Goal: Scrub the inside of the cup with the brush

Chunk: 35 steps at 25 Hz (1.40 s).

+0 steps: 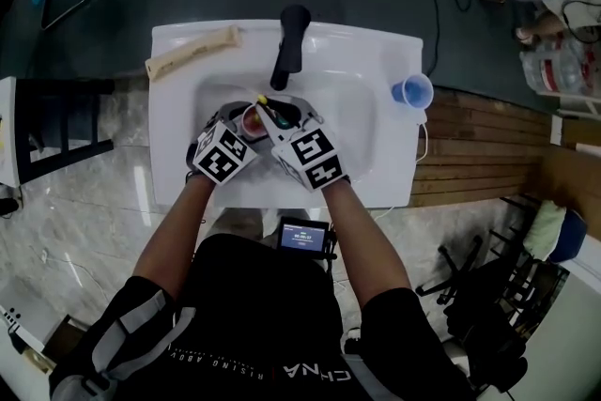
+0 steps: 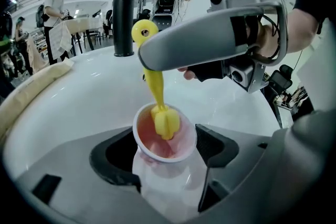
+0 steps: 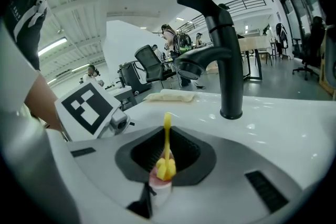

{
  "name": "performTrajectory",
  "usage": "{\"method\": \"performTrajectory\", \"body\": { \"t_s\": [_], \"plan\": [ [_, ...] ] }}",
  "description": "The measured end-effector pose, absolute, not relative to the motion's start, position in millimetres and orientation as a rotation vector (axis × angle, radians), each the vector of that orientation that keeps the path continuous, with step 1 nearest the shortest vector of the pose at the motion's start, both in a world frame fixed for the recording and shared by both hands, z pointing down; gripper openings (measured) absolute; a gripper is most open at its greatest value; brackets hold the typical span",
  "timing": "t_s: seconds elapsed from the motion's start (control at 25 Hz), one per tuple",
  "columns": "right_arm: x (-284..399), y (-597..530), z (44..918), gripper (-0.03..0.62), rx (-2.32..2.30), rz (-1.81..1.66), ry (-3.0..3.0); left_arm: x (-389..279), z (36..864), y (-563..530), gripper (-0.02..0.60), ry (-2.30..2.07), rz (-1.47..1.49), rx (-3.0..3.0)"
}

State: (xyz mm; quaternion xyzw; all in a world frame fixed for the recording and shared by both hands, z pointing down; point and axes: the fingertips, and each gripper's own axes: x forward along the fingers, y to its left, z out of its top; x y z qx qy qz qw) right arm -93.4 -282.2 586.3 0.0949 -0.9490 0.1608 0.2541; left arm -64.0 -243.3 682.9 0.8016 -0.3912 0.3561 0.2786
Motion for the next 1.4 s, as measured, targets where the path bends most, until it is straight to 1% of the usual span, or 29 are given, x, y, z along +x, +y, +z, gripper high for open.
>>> {"method": "performTrajectory", "body": {
  "t_s": [0.36, 0.76, 1.16, 1.4],
  "plan": [
    [-77, -290, 557, 0.040, 0.340, 0.541, -2.651, -64, 684, -244, 0.348, -1.058, 0.941, 2.129],
    [-52, -309, 516, 0.040, 0.430, 0.525, -2.719, -67, 685, -241, 0.347, -1.074, 0.940, 2.094],
    [-8, -304, 549, 0.040, 0.487, 0.440, -2.571, -69, 680, -239, 0.347, -1.062, 0.946, 2.062],
    [9, -300, 561, 0.040, 0.512, 0.467, -2.537, -74, 671, -239, 0.347, -1.091, 0.922, 2.066]
  ]
}}
